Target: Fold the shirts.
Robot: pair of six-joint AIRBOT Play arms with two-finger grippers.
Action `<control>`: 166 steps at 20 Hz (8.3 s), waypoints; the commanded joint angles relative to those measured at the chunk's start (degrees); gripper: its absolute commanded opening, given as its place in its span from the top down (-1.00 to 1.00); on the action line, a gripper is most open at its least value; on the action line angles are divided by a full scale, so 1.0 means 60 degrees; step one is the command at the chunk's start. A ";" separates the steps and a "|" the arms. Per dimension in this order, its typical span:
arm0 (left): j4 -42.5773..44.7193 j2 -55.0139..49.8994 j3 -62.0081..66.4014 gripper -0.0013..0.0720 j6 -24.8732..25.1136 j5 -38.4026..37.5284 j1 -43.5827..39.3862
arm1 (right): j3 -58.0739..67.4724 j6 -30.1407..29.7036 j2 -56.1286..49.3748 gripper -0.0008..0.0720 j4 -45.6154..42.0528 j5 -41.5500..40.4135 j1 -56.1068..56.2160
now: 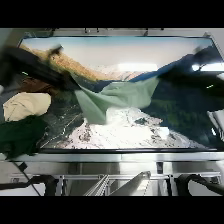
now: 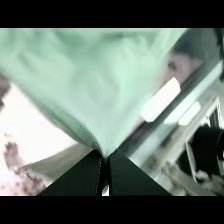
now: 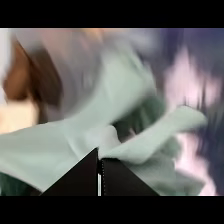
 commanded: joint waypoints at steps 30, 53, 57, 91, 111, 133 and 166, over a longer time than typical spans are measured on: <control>0.1497 -0.1847 -0.0685 -0.99 -0.0131 -0.1486 0.2244 | 0.1158 0.1013 -0.3406 -0.39 -0.2925 0.1195 -0.2160; -0.0066 0.0652 -0.8495 0.92 -0.1013 -0.5319 -0.0568 | -0.4477 0.4943 0.2375 -0.45 -0.6182 0.3016 -0.2721; -0.0077 0.1311 -0.8353 0.92 -0.0889 -0.5049 -0.0033 | -0.7045 0.4940 0.3224 -0.78 -0.5712 0.2896 -0.2623; -0.2430 0.5136 0.3854 0.92 0.0415 0.0069 0.5694 | 0.2863 -0.1603 0.6258 0.93 0.2495 -0.0095 -0.6218; -0.2397 -0.5971 0.3421 -0.97 -0.0084 -0.0328 0.2506 | 0.2998 -0.1337 -0.5417 0.04 0.0131 -0.0568 -0.1559; 0.2346 0.0124 -0.8273 -0.96 -0.1534 -0.2852 0.3359 | -0.0120 -0.1351 -0.2554 0.16 -0.1191 0.3300 -0.3319; 0.0339 0.0124 -0.8728 0.91 0.0925 -0.3085 0.4054 | -0.5960 0.0222 -0.1592 -0.28 -0.3942 0.1297 -0.2823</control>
